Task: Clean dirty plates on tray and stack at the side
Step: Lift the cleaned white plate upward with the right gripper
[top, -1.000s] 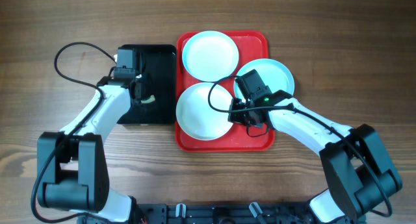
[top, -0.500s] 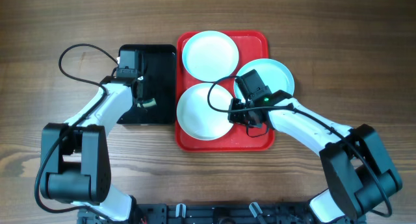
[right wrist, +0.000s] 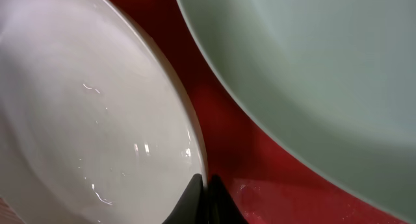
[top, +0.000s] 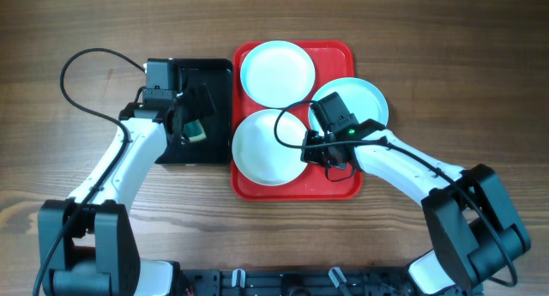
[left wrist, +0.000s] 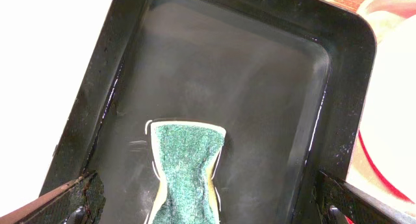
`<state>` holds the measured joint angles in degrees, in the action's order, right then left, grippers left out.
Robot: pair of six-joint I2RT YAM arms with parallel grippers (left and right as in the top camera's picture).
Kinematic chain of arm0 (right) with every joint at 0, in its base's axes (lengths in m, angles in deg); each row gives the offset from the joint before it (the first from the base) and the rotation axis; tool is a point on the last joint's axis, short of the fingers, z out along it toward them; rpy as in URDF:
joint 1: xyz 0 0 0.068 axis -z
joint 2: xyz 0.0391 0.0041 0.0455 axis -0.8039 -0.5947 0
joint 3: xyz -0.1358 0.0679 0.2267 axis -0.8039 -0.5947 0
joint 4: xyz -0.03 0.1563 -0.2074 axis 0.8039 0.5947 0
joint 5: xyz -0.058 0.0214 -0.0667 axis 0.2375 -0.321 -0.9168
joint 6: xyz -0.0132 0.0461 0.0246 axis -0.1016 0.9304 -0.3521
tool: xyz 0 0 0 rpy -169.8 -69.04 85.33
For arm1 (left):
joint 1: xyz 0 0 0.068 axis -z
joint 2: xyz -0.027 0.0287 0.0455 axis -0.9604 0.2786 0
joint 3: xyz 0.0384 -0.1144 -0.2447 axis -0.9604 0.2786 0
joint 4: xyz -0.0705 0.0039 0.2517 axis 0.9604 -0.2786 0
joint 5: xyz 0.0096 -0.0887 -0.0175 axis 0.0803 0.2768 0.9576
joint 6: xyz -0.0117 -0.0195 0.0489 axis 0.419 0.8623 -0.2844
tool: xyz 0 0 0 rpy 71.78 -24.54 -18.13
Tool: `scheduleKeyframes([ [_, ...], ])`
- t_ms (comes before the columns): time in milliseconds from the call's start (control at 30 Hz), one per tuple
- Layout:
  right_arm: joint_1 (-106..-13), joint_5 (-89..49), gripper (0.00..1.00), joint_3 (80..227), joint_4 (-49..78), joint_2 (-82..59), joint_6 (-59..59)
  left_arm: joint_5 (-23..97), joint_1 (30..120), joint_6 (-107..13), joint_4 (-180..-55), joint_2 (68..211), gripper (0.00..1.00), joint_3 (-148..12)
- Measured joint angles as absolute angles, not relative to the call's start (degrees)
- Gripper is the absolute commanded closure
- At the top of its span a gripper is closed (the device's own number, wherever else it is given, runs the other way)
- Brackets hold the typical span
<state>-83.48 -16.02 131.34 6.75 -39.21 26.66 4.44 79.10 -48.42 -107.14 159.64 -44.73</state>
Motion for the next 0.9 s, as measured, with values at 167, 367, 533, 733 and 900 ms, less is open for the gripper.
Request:
scheduleKeyframes([
  [167,-83.5,-13.6,0.96,131.3,6.8,-39.2,23.3,4.4,79.1,-48.4,-107.1,159.6,0.00,-44.7],
  [367,-83.5,-12.5,0.96,131.4,8.1,-39.2,21.7,4.4,79.1,-48.4,-107.1,159.6,0.00,-44.8],
  [533,-83.5,-14.5,0.96,132.5,12.3,-36.8,21.2,4.4,79.1,-48.4,-107.1,159.6,0.00,-44.7],
  [733,-83.5,-17.0,0.95,135.6,15.7,-30.3,20.0,4.4,79.1,-48.4,-107.1,159.6,0.00,-44.7],
  [900,-83.5,-20.3,0.96,136.7,17.8,-26.8,18.7,4.4,79.1,-48.4,-107.1,159.6,0.00,-44.7],
])
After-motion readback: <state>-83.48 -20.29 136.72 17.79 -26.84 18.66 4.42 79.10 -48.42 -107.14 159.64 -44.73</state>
